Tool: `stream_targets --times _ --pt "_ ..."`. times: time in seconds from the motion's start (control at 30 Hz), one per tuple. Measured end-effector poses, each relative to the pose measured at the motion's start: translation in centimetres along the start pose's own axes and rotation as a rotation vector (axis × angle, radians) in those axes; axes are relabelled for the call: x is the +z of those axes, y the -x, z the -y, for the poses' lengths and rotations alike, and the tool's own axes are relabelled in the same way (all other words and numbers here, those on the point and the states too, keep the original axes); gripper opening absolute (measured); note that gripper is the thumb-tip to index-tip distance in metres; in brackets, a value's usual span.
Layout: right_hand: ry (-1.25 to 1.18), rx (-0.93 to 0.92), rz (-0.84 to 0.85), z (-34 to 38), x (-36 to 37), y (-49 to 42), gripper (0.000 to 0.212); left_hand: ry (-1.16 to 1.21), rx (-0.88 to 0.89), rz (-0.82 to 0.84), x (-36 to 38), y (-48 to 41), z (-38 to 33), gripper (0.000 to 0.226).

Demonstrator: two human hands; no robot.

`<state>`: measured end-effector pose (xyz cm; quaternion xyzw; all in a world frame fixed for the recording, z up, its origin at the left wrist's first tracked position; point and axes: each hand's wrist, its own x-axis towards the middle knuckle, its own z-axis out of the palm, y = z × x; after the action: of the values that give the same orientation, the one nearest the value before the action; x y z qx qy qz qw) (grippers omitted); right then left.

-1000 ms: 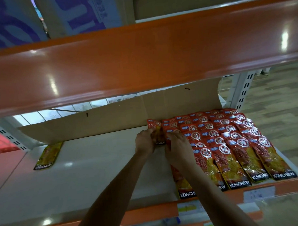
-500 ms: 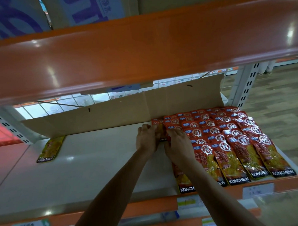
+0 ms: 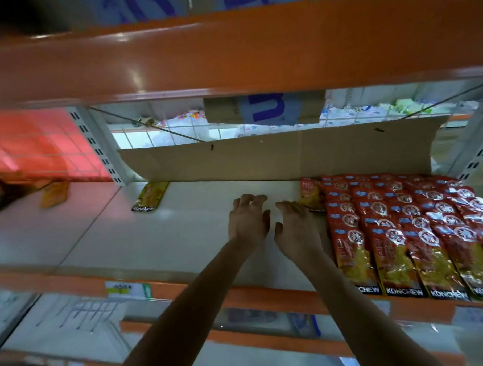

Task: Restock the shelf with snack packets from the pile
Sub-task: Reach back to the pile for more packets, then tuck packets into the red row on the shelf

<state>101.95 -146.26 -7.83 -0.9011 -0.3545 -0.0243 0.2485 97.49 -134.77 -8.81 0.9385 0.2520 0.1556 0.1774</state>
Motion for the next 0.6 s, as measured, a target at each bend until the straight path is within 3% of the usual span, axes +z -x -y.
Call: stream_targets --times 0.6 --pt "-0.135 -0.155 0.088 28.1 12.7 3.0 0.047 -0.075 -0.279 -0.169 -16.5 10.3 26.1 0.040"
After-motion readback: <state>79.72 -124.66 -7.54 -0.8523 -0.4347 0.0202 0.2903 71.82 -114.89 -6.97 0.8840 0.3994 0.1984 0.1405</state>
